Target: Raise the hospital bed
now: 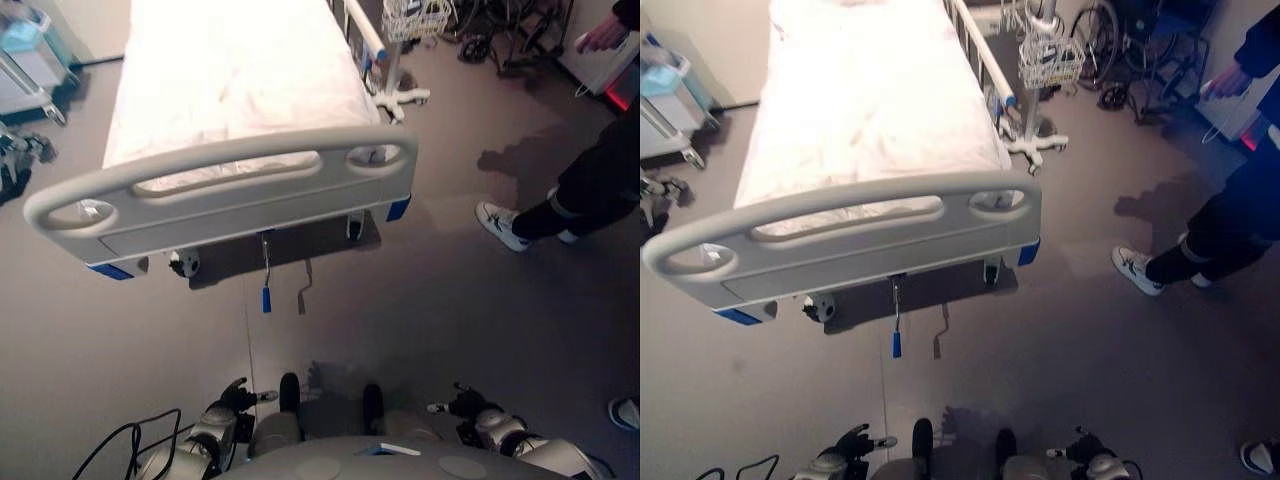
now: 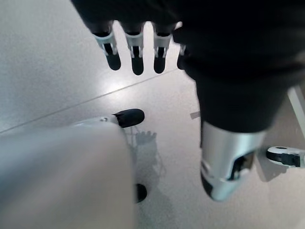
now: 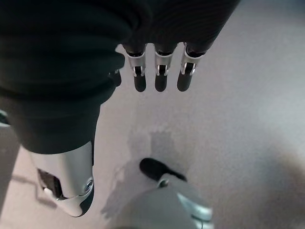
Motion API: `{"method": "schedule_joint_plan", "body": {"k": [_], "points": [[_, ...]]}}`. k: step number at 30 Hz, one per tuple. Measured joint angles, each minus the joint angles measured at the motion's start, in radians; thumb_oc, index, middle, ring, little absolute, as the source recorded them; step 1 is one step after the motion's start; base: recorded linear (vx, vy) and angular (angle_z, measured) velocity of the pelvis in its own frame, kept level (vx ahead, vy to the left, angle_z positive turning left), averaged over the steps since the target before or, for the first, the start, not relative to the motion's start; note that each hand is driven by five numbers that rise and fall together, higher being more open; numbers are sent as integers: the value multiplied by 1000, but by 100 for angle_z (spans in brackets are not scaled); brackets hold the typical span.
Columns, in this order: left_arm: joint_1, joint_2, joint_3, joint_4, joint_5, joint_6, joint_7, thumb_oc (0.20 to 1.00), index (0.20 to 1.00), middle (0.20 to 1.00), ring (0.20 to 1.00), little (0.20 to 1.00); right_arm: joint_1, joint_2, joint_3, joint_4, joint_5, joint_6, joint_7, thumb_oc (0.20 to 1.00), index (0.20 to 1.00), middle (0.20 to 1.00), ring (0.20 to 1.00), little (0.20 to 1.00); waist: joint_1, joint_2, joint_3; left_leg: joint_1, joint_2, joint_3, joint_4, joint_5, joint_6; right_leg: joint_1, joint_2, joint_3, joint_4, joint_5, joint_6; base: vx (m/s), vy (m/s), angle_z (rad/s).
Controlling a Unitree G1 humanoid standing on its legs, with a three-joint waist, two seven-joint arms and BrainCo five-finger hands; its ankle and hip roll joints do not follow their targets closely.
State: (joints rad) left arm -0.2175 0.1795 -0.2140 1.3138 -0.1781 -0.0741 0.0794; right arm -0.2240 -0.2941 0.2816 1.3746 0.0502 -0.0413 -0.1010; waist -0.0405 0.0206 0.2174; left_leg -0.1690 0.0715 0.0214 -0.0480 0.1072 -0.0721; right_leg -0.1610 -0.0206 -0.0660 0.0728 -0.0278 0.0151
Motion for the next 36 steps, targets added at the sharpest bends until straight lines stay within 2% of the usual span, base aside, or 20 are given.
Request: {"method": "schedule_joint_plan", "body": {"k": [3,9,13,15,21,29,36], "points": [[-48,9,-17,-10,-33,-8,23,1000,1000,1000,1000,1000,-55,-2,-5,1,28,-6,-20,1000,1000,1000,1000,1000,6,-5,31,-62,-5,27,3,2,9,-92,-4,21,39,-6,14,-123,54,-26],[-167,20,-39,-58,-82,-13,70,1000,1000,1000,1000,1000,-146,-7,-17,-28,111,-20,-53,1000,1000,1000,1000,1000,0,-6,140,-151,-22,62,-1,31,30,-206,-19,53,55,30,24,-123,59,-15],[-184,30,-40,-153,-137,-41,97,1000,1000,1000,1000,1000,-103,8,-19,-122,133,-56,-85,1000,1000,1000,1000,1000,-6,-10,196,-187,-29,88,-13,39,41,-265,-27,78,62,40,35,-97,39,-18],[-213,41,-39,-168,-173,-48,114,1000,1000,1000,1000,1000,-99,8,-17,-138,141,-56,-101,1000,1000,1000,1000,1000,-26,-14,235,-189,-35,86,-14,43,45,-266,-33,77,61,42,37,-48,17,0],[-277,59,-46,-213,-240,-51,142,1000,1000,1000,1000,1000,-77,1,-16,-198,149,-68,-137,1000,1000,1000,1000,1000,-34,-19,254,-197,-38,99,-22,44,48,-282,-34,87,53,48,41,-50,33,-5],[-394,131,-47,-225,-323,-50,168,1000,1000,1000,1000,1000,-78,-2,-9,-239,150,-77,-159,1000,1000,1000,1000,1000,-62,-17,286,-227,-36,120,-35,55,52,-315,-36,90,22,78,43,-7,6,-8],[-459,188,-40,-212,-390,-49,167,1000,1000,1000,1000,1000,-79,-8,-6,-251,165,-87,-167,1000,1000,1000,1000,1000,-81,-16,289,-268,-35,134,-38,58,52,-351,-35,93,-11,105,42,0,12,-6]]}}
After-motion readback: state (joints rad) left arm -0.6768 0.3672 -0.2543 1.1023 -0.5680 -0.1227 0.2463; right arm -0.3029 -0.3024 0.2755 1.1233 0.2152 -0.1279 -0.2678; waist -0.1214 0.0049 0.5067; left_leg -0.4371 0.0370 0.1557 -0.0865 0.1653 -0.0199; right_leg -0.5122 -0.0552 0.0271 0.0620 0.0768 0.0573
